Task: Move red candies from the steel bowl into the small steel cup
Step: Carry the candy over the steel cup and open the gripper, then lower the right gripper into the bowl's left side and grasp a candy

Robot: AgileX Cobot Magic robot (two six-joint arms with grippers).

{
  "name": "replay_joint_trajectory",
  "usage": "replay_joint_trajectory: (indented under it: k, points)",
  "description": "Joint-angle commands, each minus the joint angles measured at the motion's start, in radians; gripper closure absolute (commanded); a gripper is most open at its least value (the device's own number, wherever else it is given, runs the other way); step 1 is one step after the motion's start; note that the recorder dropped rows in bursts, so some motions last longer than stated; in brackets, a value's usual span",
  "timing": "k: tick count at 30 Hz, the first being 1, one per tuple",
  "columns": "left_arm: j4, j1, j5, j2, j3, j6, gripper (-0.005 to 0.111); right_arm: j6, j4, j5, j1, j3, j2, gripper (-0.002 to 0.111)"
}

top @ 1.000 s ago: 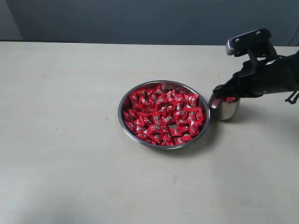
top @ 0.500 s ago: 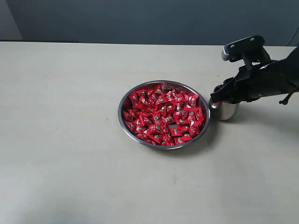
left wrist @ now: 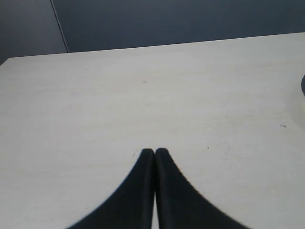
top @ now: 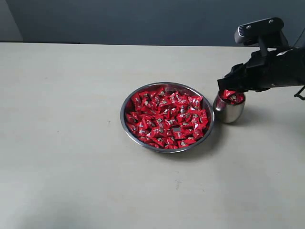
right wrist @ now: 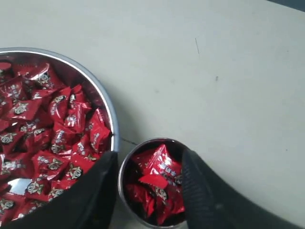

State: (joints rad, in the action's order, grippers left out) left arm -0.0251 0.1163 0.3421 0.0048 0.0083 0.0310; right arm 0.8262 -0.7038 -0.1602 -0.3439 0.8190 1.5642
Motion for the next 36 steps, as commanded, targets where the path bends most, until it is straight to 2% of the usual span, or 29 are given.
replay_joint_trajectory:
  k: [1, 7, 14, 17, 21, 29, 32, 36]
  points:
    - [-0.002, -0.008, -0.005, -0.005, -0.008, -0.002, 0.106, 0.003, -0.005, -0.009, 0.004, 0.006, -0.001, 0.066]
    - [-0.002, -0.008, -0.005, -0.005, -0.008, -0.002, 0.106, 0.018, -0.040, -0.040, 0.004, 0.006, -0.001, 0.070]
    - [-0.002, -0.008, -0.005, -0.005, -0.008, -0.002, 0.106, 0.018, -0.088, -0.060, 0.004, 0.006, -0.001, 0.103]
    - [-0.002, -0.008, -0.005, -0.005, -0.008, -0.002, 0.106, 0.044, -0.096, -0.094, 0.004, 0.006, -0.001, 0.108]
    - [-0.002, -0.008, -0.005, -0.005, -0.008, -0.002, 0.106, 0.161, -0.191, -0.145, 0.004, 0.006, -0.001, 0.103]
    - [-0.002, -0.008, -0.005, -0.005, -0.008, -0.002, 0.106, 0.608, -0.554, -0.390, 0.004, 0.006, 0.020, 0.075]
    - [-0.002, -0.008, -0.005, -0.005, -0.008, -0.002, 0.106, 0.713, -0.638, -0.466, 0.004, 0.006, 0.064, 0.071]
    - [-0.002, -0.008, -0.005, -0.005, -0.008, -0.002, 0.106, 0.793, -0.709, -0.474, 0.004, 0.006, 0.131, 0.071]
